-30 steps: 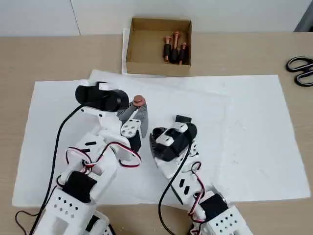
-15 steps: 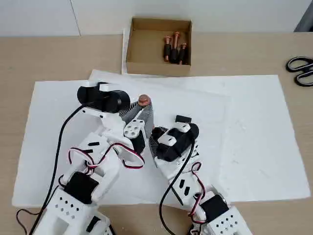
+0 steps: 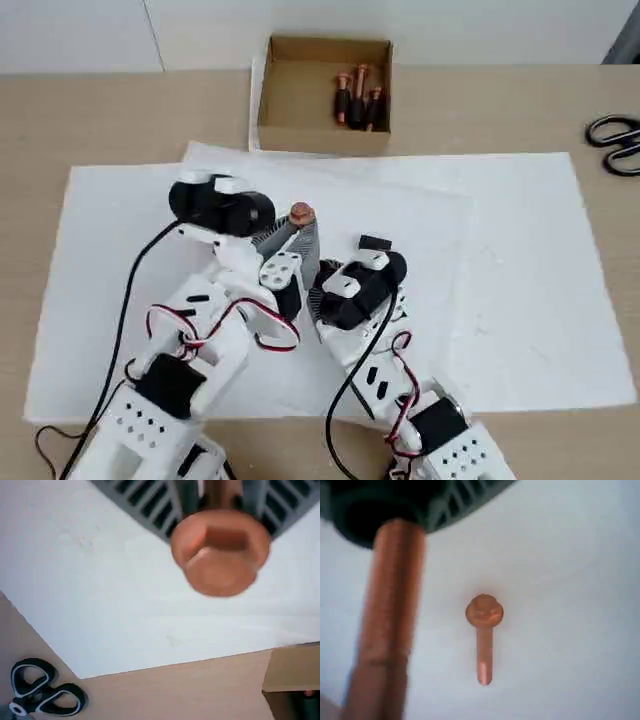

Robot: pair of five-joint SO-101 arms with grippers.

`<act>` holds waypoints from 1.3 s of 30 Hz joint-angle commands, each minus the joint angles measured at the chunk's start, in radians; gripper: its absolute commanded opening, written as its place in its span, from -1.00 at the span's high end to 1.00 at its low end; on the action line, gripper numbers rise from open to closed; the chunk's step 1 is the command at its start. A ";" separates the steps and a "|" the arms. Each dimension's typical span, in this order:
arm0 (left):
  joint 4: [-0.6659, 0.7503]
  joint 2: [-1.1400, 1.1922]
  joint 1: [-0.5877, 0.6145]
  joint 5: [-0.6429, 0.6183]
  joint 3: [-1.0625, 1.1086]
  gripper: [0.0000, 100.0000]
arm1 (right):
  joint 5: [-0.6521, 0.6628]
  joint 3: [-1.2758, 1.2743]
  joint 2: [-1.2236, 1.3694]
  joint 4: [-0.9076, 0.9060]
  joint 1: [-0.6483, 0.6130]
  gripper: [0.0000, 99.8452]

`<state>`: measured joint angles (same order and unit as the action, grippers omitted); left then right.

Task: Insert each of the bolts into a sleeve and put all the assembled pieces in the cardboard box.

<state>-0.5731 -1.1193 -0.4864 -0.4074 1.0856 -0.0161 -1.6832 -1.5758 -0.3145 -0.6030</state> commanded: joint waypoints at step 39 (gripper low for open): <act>0.107 -0.021 0.000 0.041 0.054 0.99 | -0.006 -0.008 -0.021 0.001 -0.008 0.99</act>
<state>-0.4718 -1.1331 -0.4895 -0.3721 1.1669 -0.0161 -1.6832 -1.5742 -0.3191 -0.6107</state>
